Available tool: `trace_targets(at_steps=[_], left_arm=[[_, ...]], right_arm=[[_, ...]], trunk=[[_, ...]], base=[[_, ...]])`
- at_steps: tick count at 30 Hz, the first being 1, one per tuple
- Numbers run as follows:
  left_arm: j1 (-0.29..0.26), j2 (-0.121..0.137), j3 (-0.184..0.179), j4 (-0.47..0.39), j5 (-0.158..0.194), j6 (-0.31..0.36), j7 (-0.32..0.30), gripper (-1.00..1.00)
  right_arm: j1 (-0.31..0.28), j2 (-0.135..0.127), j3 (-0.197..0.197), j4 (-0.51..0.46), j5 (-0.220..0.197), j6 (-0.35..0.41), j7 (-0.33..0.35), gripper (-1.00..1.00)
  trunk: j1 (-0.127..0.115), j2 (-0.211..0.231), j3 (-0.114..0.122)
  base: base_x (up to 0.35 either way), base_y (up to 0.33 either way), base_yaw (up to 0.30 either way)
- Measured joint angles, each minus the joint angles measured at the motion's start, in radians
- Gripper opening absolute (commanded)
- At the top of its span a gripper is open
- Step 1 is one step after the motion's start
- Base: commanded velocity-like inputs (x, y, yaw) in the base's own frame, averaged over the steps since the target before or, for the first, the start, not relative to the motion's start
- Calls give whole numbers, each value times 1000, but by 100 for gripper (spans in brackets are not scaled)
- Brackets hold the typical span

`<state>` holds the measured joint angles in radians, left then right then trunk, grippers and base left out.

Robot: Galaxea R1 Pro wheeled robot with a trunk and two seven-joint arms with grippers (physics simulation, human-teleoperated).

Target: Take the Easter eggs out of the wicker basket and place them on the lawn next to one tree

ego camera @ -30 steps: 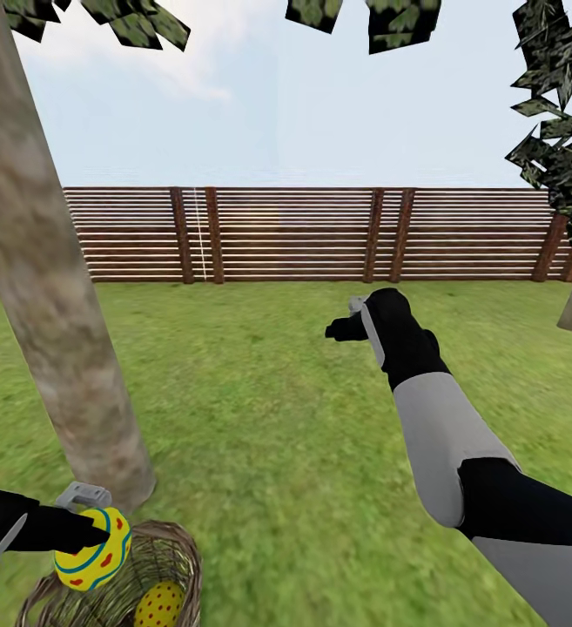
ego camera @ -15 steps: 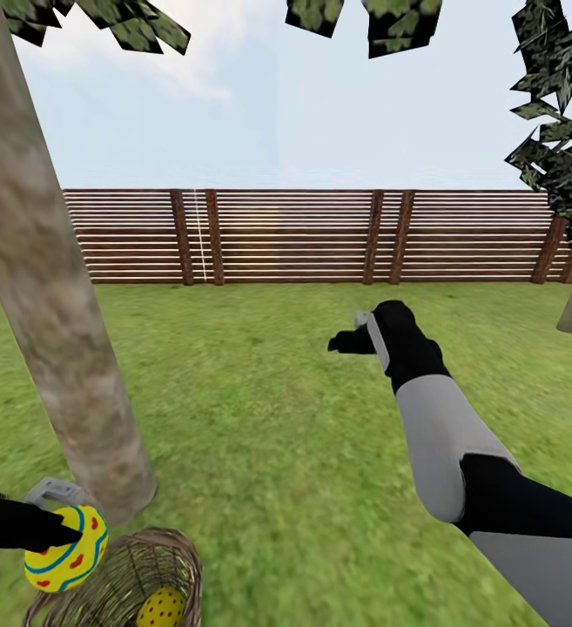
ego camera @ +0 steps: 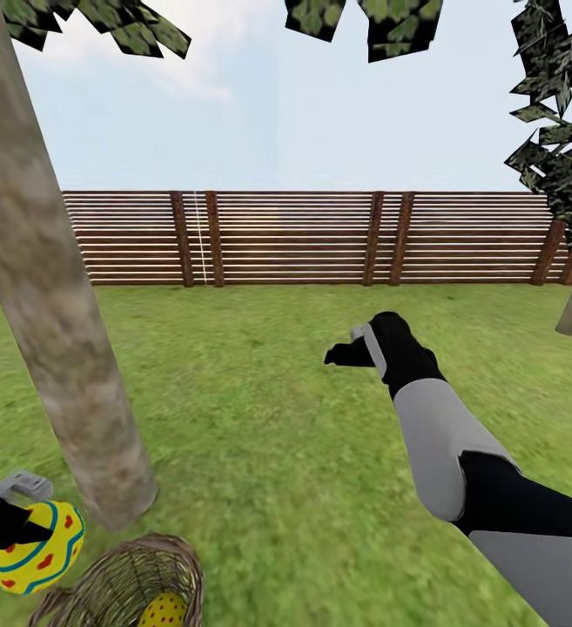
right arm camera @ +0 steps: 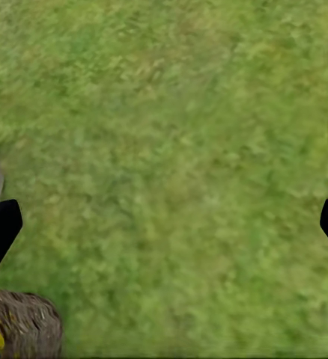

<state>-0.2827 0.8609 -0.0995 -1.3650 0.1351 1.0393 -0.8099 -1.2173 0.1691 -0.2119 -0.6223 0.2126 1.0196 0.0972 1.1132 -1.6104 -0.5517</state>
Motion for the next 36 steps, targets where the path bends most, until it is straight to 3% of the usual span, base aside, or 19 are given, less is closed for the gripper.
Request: trace_targets(at_steps=[4, 8, 10, 11, 13, 14, 15, 17, 18, 21, 24, 26, 29, 36], left_arm=[[0, 56, 3, -27, 3, 1, -77, -100], [0, 144, 12, -67, 3, 1, -194, -100], [0, 164, 14, -66, 1, 1, -209, -100], [0, 176, 16, -63, -6, 0, -213, -100], [0, 189, 18, -47, -52, -2, -216, -100], [0, 192, 18, -31, -87, -1, -213, -100], [-1, 193, 18, -3, -154, -1, -207, -100], [-1, 191, 26, 22, -237, 2, -201, -100], [-2, 190, 61, 30, -279, 1, -199, -100], [-2, 187, 135, 38, -333, 1, -197, -100], [-1, 178, 153, 38, -352, 2, -195, -100], [0, 151, 157, 39, -379, 3, -178, -100], [0, 131, 158, 39, -390, 3, -164, -100], [0, 129, 159, 38, -392, 3, -162, -100]], right_arm=[[0, 0, -38, 39, 1, -19, 0, 100], [-1, 0, -53, 59, 2, -22, 0, 100], [-1, 0, -54, 61, 3, -23, 0, 100], [-1, 0, -53, 62, 3, -24, 1, 100], [0, 0, -49, 62, 4, -24, 1, 100], [0, 0, -48, 62, 4, -25, 1, 100], [2, 0, -46, 63, 5, -25, 2, 100], [17, 0, -42, 63, 8, -27, 4, 100], [33, 0, -41, 62, 9, -45, 8, 100], [96, 0, -41, 54, 8, -117, 19, 100], [153, 0, -39, 52, 6, -150, 21, 100], [183, 1, -37, 50, 5, -198, 21, 100], [194, 3, -34, 51, 3, -217, 25, 100], [195, 4, -33, 52, 3, -220, 32, 100]], trunk=[[-15, 28, 13], [-31, 56, 25], [-38, 70, 31], [-42, 77, 34], [-50, 91, 41], [-54, 98, 44], [-58, 105, 47], [-61, 112, 50], [-61, 112, 50], [-61, 112, 50], [-61, 112, 50], [-61, 112, 50], [-61, 112, 50], [-61, 112, 50]], base=[[0, 0, 0], [0, 0, 0], [0, 0, 0], [0, 0, 0], [0, 0, 0], [0, 0, 0], [0, 0, 0], [0, 0, 0], [0, 0, 0], [-2, 2, 0], [-89, 121, 0], [-61, 94, 0], [-58, 19, 0], [-75, 124, 0]])
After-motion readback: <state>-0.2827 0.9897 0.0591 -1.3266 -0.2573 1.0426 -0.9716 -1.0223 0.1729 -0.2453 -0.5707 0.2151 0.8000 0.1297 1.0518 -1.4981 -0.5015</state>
